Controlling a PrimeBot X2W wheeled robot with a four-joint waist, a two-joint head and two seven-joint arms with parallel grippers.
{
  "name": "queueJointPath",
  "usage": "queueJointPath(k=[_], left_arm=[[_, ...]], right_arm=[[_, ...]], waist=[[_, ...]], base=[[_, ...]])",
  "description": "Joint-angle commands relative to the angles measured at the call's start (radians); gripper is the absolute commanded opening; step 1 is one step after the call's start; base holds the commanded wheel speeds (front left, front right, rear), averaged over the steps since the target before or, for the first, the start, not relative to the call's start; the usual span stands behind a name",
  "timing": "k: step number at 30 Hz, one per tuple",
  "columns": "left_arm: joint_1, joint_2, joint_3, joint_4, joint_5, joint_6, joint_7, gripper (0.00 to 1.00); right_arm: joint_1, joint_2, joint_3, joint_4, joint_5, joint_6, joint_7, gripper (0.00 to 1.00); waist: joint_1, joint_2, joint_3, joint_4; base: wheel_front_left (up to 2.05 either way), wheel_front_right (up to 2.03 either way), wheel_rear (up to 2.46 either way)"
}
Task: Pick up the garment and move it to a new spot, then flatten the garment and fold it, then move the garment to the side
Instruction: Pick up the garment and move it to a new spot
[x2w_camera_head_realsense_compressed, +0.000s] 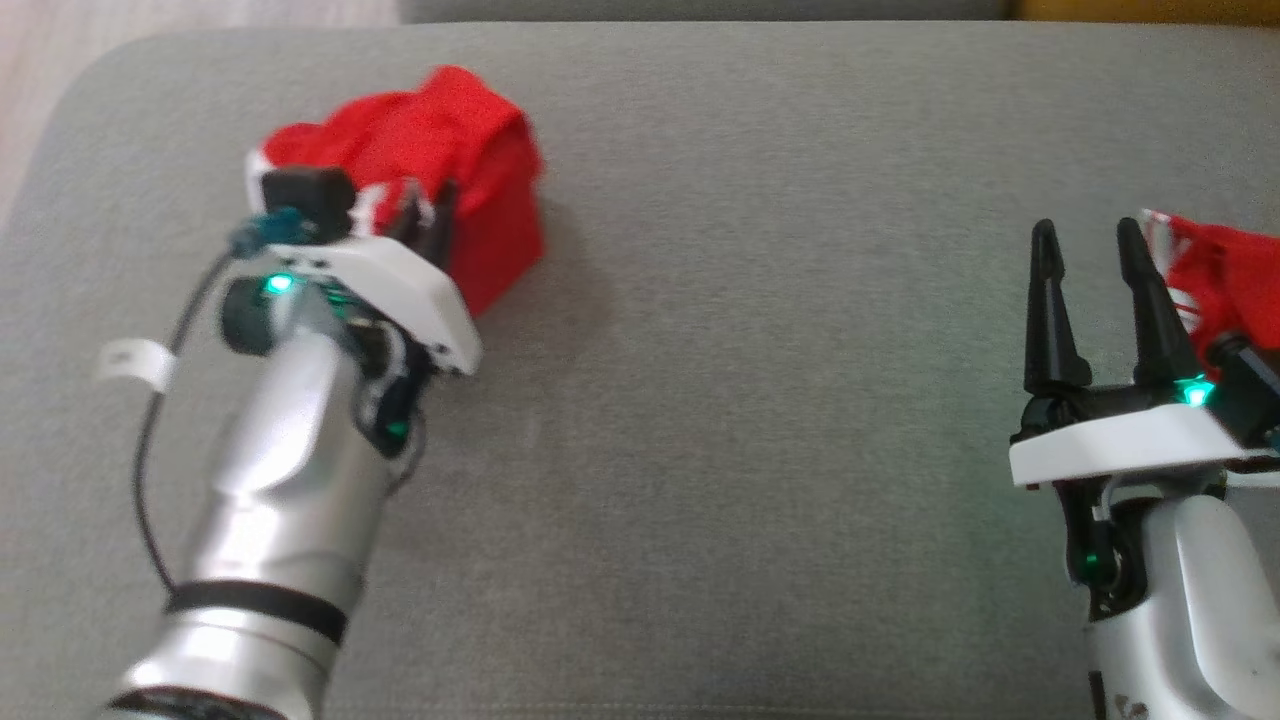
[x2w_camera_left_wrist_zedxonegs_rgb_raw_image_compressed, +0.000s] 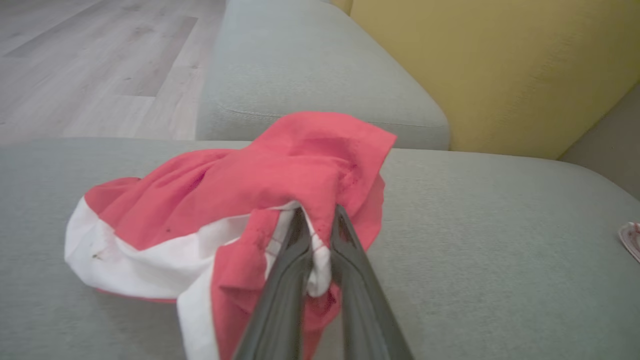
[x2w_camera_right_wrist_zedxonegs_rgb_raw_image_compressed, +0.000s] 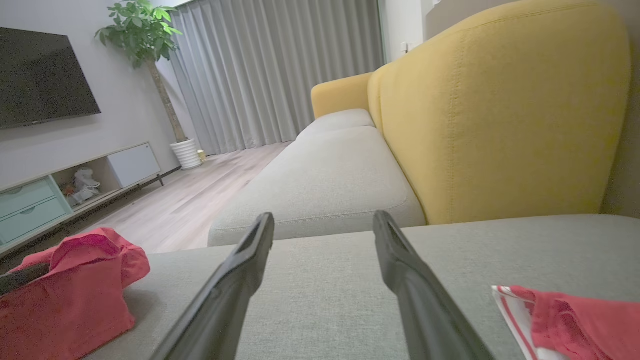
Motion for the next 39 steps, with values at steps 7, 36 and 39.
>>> queueJointPath(k=[7, 36, 39], left_arm=[[0.053, 0.003, -0.122, -0.204, -0.094, 0.082, 0.042, 0.0], [-0.107, 0.007, -0.642, -0.371, -0.611, 0.433, -0.172, 1.0], [-0.109, 0.062, -0.58, -0.352, -0.574, 0.413, -0.179, 1.0]], right_arm=[[-0.038, 0.001, 0.042, -0.012, 0.025, -0.001, -0.033, 1.0], [-0.073, 0.001, 0.079, 0.075, 0.06, -0.001, -0.101, 1.0], [-0.065, 0.001, 0.078, 0.076, 0.051, -0.001, -0.096, 1.0]], waist=[[0.0001, 0.0, 0.005, -0.099], [0.0001, 0.0, 0.039, -0.14], [0.0001, 0.0, 0.021, -0.113]], base=[[0.0, 0.0, 0.0], [0.0, 0.0, 0.0], [0.0, 0.0, 0.0]])
